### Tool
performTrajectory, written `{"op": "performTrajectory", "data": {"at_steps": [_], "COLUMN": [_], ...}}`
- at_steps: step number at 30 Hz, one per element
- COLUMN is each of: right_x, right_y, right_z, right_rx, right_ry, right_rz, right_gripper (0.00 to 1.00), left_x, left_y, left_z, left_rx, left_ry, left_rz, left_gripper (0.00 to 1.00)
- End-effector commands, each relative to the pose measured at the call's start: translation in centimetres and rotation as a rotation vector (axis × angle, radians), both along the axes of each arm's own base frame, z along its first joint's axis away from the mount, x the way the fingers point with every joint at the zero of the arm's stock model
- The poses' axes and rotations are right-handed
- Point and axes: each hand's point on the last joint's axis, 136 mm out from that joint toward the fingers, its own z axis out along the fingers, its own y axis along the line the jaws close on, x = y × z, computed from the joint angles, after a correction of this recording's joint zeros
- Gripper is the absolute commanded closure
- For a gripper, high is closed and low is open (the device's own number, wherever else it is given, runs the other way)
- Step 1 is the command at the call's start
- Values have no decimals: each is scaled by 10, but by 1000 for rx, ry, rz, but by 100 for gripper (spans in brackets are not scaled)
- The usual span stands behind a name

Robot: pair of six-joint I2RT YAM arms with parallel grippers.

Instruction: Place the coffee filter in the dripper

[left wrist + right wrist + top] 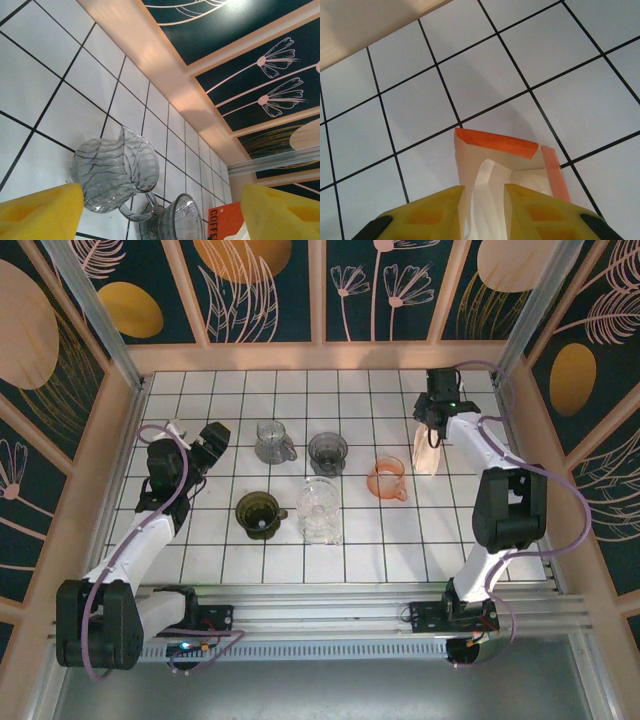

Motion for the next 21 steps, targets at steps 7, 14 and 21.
{"op": "performTrajectory", "data": {"at_steps": [7, 14, 21], "right_x": [12, 11, 8], "right_y": [1, 1, 0], "right_z": [0, -8, -14], "right_rx": [-3, -5, -4], "right_ry": [-15, -6, 9], "right_rz": [14, 15, 17], "right_gripper": [71, 75, 78], "left_x": [2, 5, 6], "left_y": [-6, -8, -8], "left_z": [1, -3, -3], "left_rx": [6, -1, -3], "left_ry": [-12, -2, 0], "left_rz": [-31, -38, -40], "left_gripper": [18, 18, 18]}}
